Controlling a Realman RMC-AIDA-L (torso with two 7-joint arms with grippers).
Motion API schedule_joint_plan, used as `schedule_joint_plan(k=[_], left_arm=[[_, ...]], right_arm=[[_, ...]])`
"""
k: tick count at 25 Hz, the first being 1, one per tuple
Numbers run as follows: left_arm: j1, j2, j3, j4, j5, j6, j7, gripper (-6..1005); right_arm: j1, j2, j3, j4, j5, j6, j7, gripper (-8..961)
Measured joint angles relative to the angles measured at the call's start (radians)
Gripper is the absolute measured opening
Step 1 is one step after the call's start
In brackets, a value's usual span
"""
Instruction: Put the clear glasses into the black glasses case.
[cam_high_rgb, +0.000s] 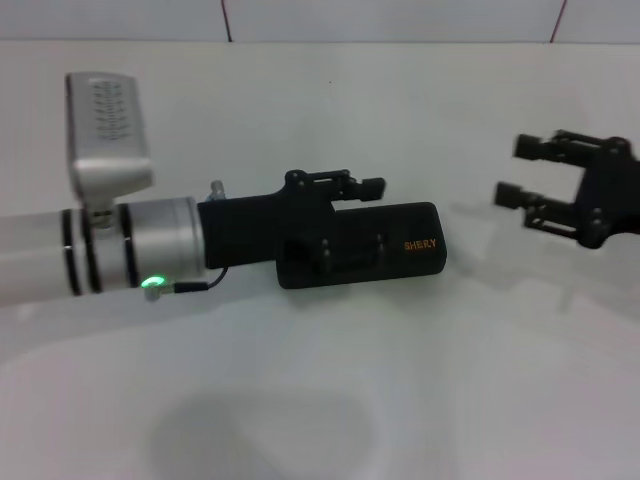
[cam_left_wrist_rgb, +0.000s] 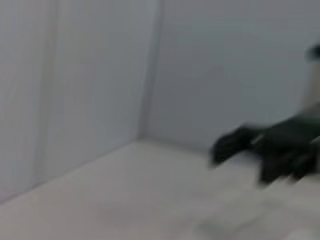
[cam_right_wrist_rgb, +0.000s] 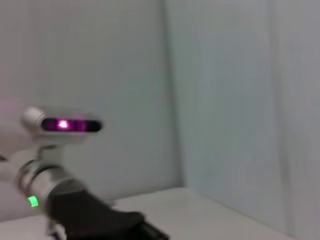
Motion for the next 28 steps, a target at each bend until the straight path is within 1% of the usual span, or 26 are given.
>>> schedule_joint_plan(k=[2, 4, 5, 7, 8, 11, 13, 14, 15, 18, 23, 28], left_arm=[[0.014, 0.012, -0.001, 0.019, 0.003, 0.077, 0.002, 620], [0.029, 0.027, -0.007, 0.027, 0.001, 0.138, 0.001, 622], [0.033, 0.031, -0.013, 0.027, 0.000, 0.153, 0.002, 623], [0.051, 0.038, -0.041, 0.027, 0.000, 0.187, 0.008, 732], [0.070, 0.041, -0.067, 0.028, 0.004, 0.211, 0.020, 738], [0.114, 0.046, -0.091, 0.028, 0.001, 0.251, 0.073, 756], [0.140, 0.046, -0.107, 0.028, -0.005, 0.272, 0.110, 768], [0.140, 0.046, -0.107, 0.028, -0.005, 0.272, 0.110, 774], [0.166, 0.042, -0.126, 0.028, -0.004, 0.291, 0.144, 780], [0.182, 0.040, -0.130, 0.028, 0.000, 0.296, 0.160, 798], [0.194, 0.039, -0.126, 0.026, 0.006, 0.298, 0.164, 792], [0.196, 0.039, -0.128, 0.024, 0.006, 0.305, 0.165, 791]], right_arm=[[0.022, 0.001, -0.027, 0.003, 0.000, -0.018, 0.008, 608], [0.041, 0.004, -0.064, 0.002, -0.002, -0.025, 0.019, 668], [0.049, 0.005, -0.088, 0.000, -0.002, -0.031, 0.021, 697], [0.068, 0.005, -0.144, -0.003, -0.003, -0.047, 0.023, 757], [0.077, 0.006, -0.167, -0.003, -0.003, -0.053, 0.022, 787], [0.094, 0.014, -0.216, -0.004, -0.004, -0.061, 0.015, 800], [0.097, 0.021, -0.227, -0.005, -0.005, -0.062, 0.013, 808], [0.098, 0.023, -0.229, -0.006, -0.007, -0.062, 0.012, 813], [0.098, 0.026, -0.230, -0.006, -0.010, -0.064, 0.012, 817], [0.098, 0.034, -0.230, -0.006, -0.014, -0.067, -0.004, 830], [0.092, 0.046, -0.231, -0.005, -0.012, -0.084, -0.080, 833], [0.085, 0.048, -0.231, 0.003, -0.009, -0.097, -0.099, 832]])
